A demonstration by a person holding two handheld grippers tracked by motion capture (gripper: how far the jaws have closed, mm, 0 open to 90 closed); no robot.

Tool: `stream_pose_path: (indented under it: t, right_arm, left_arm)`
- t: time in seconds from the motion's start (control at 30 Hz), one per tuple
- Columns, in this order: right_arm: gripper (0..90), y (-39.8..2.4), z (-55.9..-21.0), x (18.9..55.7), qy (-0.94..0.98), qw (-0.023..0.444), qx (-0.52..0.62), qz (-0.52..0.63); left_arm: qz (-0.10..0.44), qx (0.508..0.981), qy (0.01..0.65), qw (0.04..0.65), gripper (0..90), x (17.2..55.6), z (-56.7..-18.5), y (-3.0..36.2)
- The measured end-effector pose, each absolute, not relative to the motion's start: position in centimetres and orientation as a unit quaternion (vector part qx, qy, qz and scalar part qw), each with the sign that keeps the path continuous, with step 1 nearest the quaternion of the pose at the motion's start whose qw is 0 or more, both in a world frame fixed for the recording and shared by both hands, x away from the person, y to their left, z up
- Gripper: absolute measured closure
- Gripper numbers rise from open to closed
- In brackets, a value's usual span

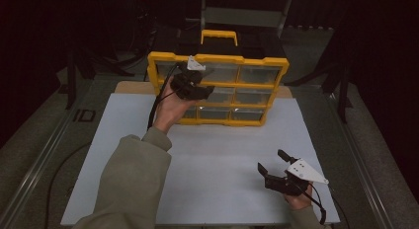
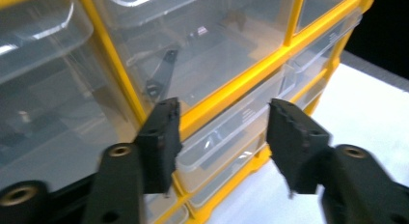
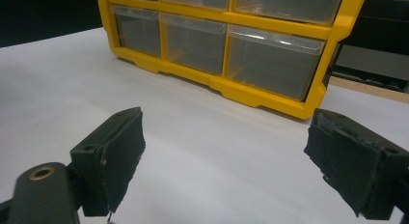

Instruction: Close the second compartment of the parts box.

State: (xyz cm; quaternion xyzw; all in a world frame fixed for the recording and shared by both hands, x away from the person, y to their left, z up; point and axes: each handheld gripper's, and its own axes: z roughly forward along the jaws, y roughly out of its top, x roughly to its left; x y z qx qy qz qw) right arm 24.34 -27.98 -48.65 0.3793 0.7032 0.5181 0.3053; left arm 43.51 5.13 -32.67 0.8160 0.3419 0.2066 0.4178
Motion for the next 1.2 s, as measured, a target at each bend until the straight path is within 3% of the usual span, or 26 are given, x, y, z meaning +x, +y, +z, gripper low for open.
stream_pose_path:
  t: [0.17, 0.3, 0.77, 1.2]
  right_arm:
    - [12.9, -28.0, -48.6, 24.3, 0.703, 0.306, 0.379, 0.518]
    - [12.9, -28.0, -48.6, 24.3, 0.703, 0.306, 0.379, 0.518]
    - [12.9, -27.9, -48.6, 24.3, 0.703, 0.306, 0.378, 0.519]
    - [12.9, -27.8, -48.6, 24.2, 0.704, 0.306, 0.377, 0.518]
  left_arm:
    - [0.202, 0.818, 0.341, 0.416, 23.1, 43.3, -33.2, 5.6]
    - [0.198, 0.817, 0.342, 0.42, 15.1, 43.0, -33.6, 6.1]
    - [0.175, 0.821, 0.319, 0.44, 1.9, 40.6, -34.3, 7.6]
    - [0.181, 0.819, 0.303, 0.453, 0.4, 37.9, -35.8, 8.9]
